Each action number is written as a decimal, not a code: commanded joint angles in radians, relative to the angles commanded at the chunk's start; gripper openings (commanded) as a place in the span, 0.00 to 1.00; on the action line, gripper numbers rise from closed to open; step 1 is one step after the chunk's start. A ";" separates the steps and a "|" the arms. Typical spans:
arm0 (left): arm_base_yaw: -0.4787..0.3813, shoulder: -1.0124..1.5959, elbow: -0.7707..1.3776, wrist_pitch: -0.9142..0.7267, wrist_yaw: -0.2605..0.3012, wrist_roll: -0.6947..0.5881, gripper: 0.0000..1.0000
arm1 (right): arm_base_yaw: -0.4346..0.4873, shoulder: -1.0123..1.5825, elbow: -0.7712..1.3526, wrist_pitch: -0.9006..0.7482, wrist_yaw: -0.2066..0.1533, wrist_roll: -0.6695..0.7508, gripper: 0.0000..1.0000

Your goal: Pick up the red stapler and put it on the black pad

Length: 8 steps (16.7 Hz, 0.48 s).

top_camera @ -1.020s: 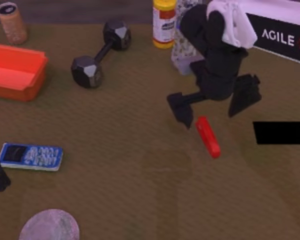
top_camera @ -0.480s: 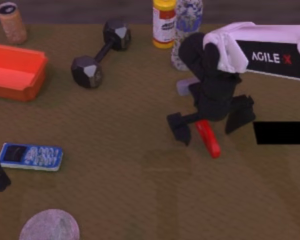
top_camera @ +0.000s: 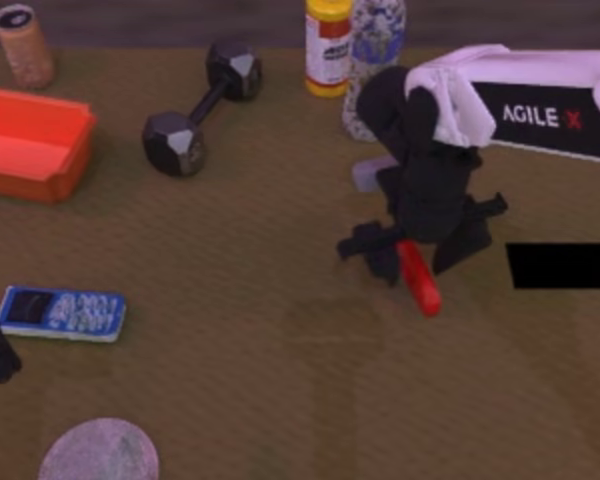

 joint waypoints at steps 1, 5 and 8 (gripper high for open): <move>0.000 0.000 0.000 0.000 0.000 0.000 1.00 | 0.000 0.000 0.000 0.000 0.000 0.000 0.32; 0.000 0.000 0.000 0.000 0.000 0.000 1.00 | 0.000 0.000 0.000 0.000 0.000 0.000 0.02; 0.000 0.000 0.000 0.000 0.000 0.000 1.00 | 0.000 0.000 0.000 0.000 0.000 0.000 0.00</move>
